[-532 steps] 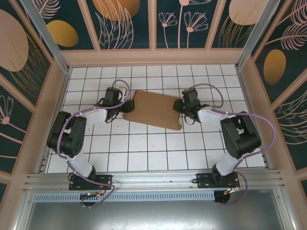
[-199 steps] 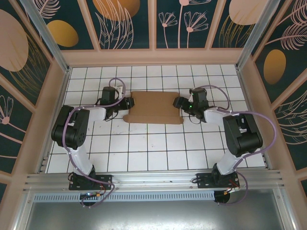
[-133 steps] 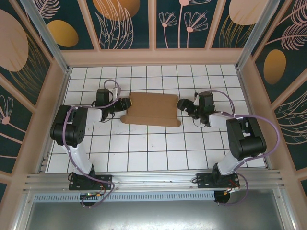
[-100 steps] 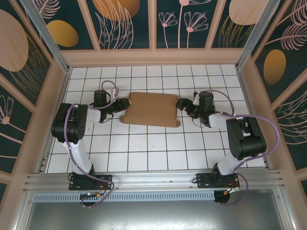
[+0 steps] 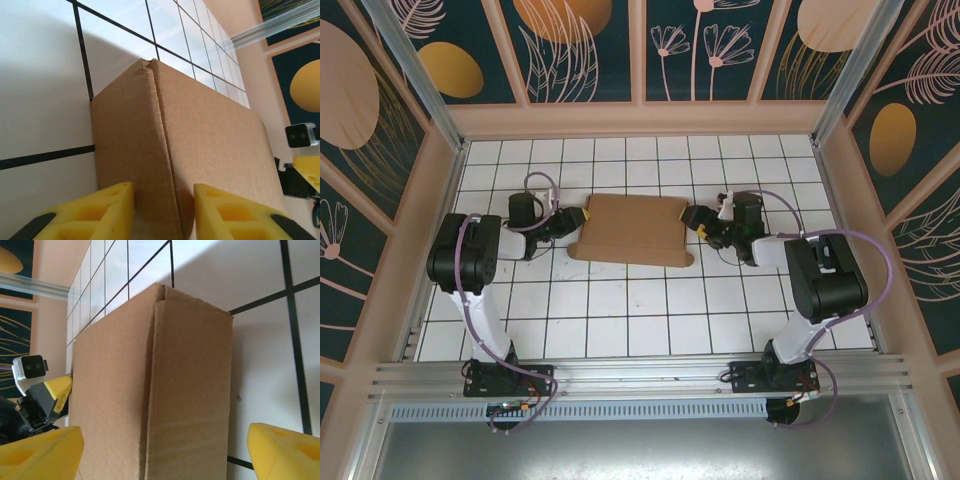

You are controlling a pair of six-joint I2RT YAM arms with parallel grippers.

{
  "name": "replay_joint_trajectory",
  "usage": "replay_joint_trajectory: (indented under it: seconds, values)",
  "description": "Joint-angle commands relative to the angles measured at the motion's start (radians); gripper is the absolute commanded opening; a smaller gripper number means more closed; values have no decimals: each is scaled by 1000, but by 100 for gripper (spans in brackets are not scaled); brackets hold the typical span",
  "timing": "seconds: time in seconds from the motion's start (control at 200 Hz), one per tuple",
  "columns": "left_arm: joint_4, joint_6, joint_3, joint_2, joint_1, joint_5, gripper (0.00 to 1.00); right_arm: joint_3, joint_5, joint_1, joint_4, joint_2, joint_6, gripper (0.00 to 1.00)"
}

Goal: Fold the paper box

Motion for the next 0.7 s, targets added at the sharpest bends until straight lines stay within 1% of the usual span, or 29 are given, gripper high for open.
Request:
replay_joint_trajectory:
  seconds: [0.0,0.26,0.385,0.596,0.696]
  values:
    - [24,-61,-46,52,25,28,34,-18,-76,-4,89,33,36,87]
    - [132,-136,-59,100,39,63,34,-25,-116,18,152,79,84,87]
    - [126,-133,-57,101,41,60,34,-25,-150,32,205,94,108,86]
    - [91,-109,-48,101,41,45,35,-28,-223,49,407,138,230,81]
    - [66,-90,-45,99,41,32,35,-29,-222,50,423,123,241,79]
